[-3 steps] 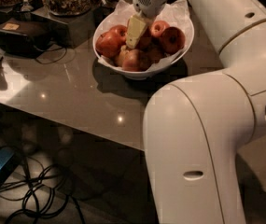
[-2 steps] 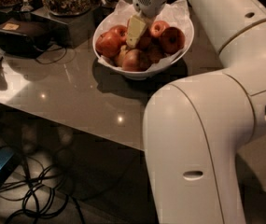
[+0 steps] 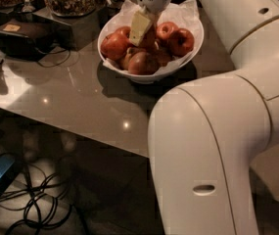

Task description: Pick apple from white bowl

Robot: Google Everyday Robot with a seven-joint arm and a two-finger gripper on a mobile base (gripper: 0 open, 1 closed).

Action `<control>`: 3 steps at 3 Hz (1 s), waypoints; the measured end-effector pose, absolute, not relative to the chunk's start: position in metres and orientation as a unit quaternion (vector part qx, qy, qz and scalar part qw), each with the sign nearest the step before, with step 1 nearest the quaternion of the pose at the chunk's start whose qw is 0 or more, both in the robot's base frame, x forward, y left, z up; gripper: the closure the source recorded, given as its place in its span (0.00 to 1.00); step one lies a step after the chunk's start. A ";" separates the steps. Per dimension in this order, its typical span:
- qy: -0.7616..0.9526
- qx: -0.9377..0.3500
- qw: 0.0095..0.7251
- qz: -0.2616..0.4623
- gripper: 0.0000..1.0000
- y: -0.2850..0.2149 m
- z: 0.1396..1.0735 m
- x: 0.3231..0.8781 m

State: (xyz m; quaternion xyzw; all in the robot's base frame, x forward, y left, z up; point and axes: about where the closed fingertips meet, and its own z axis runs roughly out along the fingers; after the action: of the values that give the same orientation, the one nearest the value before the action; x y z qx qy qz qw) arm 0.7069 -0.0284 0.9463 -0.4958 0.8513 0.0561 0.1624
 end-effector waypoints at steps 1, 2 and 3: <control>0.854 -0.486 0.180 0.047 1.00 -0.034 0.979 0.697; 0.852 -0.484 0.197 0.036 1.00 -0.033 1.006 0.693; 0.829 -0.503 0.239 0.049 1.00 -0.022 1.050 0.679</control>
Offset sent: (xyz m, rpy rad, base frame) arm -0.0300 -0.0238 0.1125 -0.0506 -0.0260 -0.0292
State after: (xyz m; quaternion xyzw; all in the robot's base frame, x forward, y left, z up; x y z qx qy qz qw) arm 0.6787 -0.0223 1.0499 -0.5026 0.8295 0.0487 0.2386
